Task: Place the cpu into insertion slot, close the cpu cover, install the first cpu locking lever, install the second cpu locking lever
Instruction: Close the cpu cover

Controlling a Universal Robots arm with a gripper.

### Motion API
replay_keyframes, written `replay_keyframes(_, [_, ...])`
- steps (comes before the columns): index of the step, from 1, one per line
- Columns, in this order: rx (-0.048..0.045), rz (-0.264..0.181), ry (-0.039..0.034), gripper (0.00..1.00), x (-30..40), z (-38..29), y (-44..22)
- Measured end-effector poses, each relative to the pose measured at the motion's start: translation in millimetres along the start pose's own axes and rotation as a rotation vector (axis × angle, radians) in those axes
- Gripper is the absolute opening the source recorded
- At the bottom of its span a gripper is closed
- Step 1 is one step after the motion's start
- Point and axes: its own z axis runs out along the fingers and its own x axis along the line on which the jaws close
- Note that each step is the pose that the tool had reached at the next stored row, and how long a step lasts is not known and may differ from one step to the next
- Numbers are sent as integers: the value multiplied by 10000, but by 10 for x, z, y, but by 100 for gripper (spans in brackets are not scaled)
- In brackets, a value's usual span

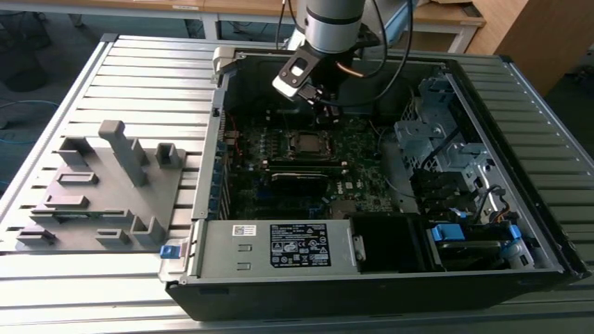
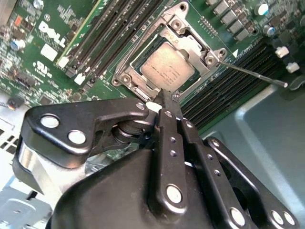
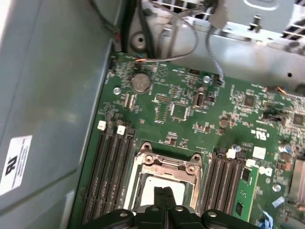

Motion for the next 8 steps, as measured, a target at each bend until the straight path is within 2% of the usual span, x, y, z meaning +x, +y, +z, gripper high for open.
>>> replay_keyframes(8, [5, -1358, 57, 10, 0, 3, 0])
